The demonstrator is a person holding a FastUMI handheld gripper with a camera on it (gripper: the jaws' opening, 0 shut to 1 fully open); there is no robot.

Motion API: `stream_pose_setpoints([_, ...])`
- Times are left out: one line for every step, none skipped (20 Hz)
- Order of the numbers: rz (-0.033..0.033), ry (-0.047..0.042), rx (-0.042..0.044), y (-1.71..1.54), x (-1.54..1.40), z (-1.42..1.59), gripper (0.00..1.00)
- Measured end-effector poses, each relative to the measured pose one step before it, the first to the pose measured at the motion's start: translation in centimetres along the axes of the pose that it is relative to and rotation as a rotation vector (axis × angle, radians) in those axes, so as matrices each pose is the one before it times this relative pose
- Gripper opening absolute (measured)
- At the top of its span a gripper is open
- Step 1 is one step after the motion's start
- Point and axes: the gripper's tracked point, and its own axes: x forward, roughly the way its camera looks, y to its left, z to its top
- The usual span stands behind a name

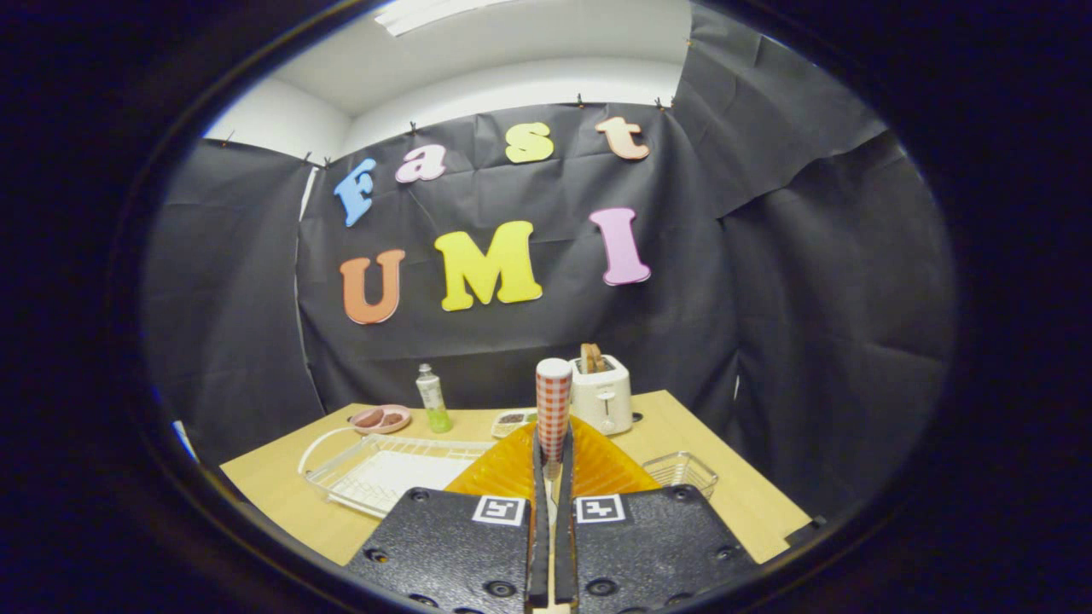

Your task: Take the plate from the dish rack, then take the spoon from the basket and place it into the plate.

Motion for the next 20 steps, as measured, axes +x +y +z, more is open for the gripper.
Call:
stream_pose_setpoints([0.01613,0.0041,0.00697,1.305,-0.182,-1.158,0.08])
stream_pose_setpoints([0.01832,0.02008,0.00291,1.394,0.033,-1.447,0.08])
stream_pose_setpoints([0.01683,0.01904,0.00111,1.172,0.051,-1.443,0.08])
stream_pose_setpoints([0.01338,0.01674,0.00414,1.044,0.016,-1.232,0.08])
stream_pose_setpoints([0.0112,0.01364,0.00591,0.954,0.133,-1.007,0.08])
stream_pose_setpoints([0.00203,0.01072,0.00406,0.722,0.259,-0.859,0.08])
stream_pose_setpoints([-0.00388,0.01071,-0.00127,0.474,0.103,-1.091,0.08])
stream_pose_setpoints([-0.00033,0.01372,-0.00556,0.593,0.256,-0.876,0.08])
stream_pose_setpoints([0.00572,0.01408,-0.00485,0.834,0.342,-0.969,0.08])
stream_pose_setpoints([0.0075,0.01728,-0.00641,0.832,0.305,-0.96,0.08])
stream_pose_setpoints([0.0069,0.01719,-0.00825,0.729,0.262,-0.869,0.08])
stream_pose_setpoints([0.00502,0.01194,-0.007,0.629,0.187,-0.619,0.08])
stream_pose_setpoints([0.0063,0.01077,-0.00486,0.63,0.221,-0.556,0.08])
stream_pose_setpoints([0.00916,0.01406,-0.00346,0.63,0.146,-0.549,0.08])
stream_pose_setpoints([0.00937,0.01312,-0.00176,0.487,0.15,-0.577,0.08])
stream_pose_setpoints([0.00597,0.01049,-0.00286,0.361,0.087,-0.316,0.08])
stream_pose_setpoints([0.00129,0.00712,-0.00089,0.134,0.085,-0.222,0.08])
stream_pose_setpoints([-0.00076,0.0031,0.00045,0.054,0.062,-0.146,0.08])
stream_pose_setpoints([-0.00102,0.0007,0.00065,-0.009,0.026,-0.125,0.1])
stream_pose_setpoints([-0.00406,0.00317,-0.00018,-0.046,0.061,-0.127,0.1])
